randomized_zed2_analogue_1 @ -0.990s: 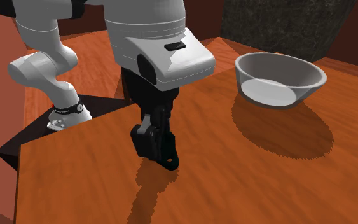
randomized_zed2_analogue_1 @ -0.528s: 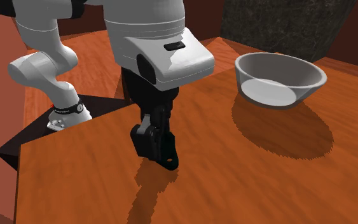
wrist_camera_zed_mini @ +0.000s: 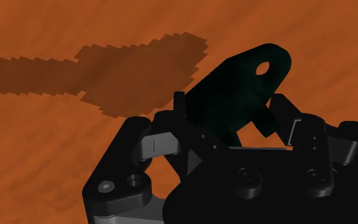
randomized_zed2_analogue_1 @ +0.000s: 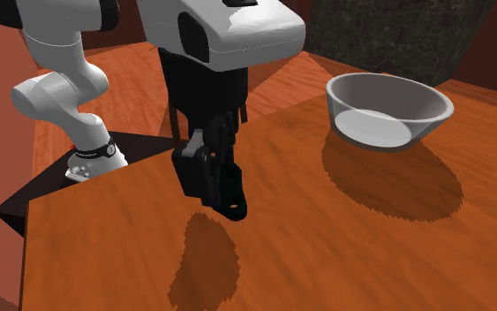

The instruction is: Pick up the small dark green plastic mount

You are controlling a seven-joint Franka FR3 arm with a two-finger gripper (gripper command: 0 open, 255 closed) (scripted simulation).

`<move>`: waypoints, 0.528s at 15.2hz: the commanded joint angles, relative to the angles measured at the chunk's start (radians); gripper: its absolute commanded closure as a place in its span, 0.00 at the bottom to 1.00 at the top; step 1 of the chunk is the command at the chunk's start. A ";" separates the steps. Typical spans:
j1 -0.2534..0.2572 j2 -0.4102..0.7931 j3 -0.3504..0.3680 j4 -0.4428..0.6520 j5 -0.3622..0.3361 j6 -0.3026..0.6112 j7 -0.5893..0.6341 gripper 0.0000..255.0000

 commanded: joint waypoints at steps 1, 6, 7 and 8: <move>-0.009 0.015 0.001 0.054 0.005 -0.039 0.002 1.00; -0.047 0.081 0.008 0.236 0.026 -0.154 0.007 1.00; -0.059 0.102 0.010 0.288 0.032 -0.183 0.009 1.00; -0.061 0.106 0.011 0.297 0.033 -0.188 0.009 1.00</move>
